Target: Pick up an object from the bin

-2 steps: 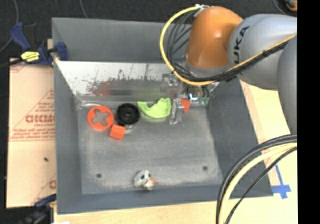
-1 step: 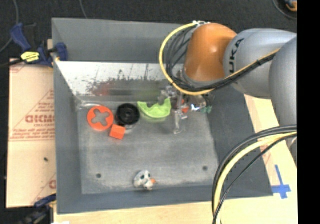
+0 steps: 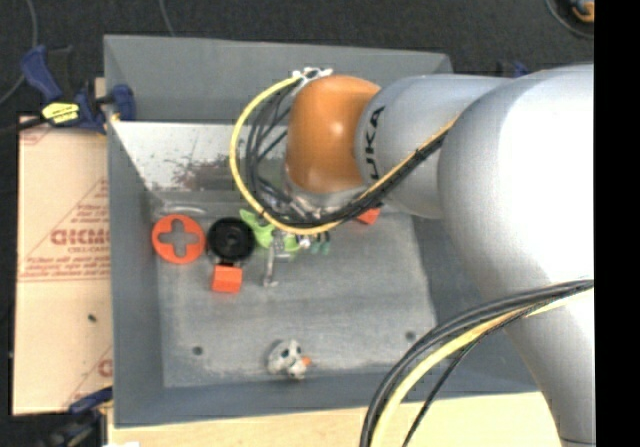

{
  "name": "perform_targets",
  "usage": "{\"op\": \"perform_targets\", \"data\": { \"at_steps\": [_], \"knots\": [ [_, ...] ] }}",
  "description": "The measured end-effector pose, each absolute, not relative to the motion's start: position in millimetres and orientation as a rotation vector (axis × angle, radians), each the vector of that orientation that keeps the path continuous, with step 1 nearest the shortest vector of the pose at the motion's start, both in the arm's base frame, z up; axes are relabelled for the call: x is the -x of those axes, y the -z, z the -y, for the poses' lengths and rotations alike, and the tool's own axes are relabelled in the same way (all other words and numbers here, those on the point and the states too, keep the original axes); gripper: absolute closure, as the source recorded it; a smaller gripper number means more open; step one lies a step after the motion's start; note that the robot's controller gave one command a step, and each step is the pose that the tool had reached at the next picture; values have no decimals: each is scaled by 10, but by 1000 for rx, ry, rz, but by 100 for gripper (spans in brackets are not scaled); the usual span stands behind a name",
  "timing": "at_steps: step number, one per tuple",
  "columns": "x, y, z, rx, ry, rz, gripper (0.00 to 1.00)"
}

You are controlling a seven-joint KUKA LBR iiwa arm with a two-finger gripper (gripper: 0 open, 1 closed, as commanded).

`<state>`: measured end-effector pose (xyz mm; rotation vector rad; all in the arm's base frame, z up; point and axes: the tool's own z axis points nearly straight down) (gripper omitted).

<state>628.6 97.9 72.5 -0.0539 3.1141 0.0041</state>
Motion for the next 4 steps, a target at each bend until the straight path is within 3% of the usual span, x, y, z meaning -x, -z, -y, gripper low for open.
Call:
{"op": "perform_targets", "data": {
  "at_steps": [1, 2, 3, 4],
  "knots": [
    [-6564, -715, 195, 255, 7, -3124, 100],
    [-6564, -715, 185, 256, 6, -3124, 100],
    [-6589, -1032, 207, 251, 8, -3115, 100],
    [-6580, -1011, 198, 251, 6, -3118, 100]
  ]
}}
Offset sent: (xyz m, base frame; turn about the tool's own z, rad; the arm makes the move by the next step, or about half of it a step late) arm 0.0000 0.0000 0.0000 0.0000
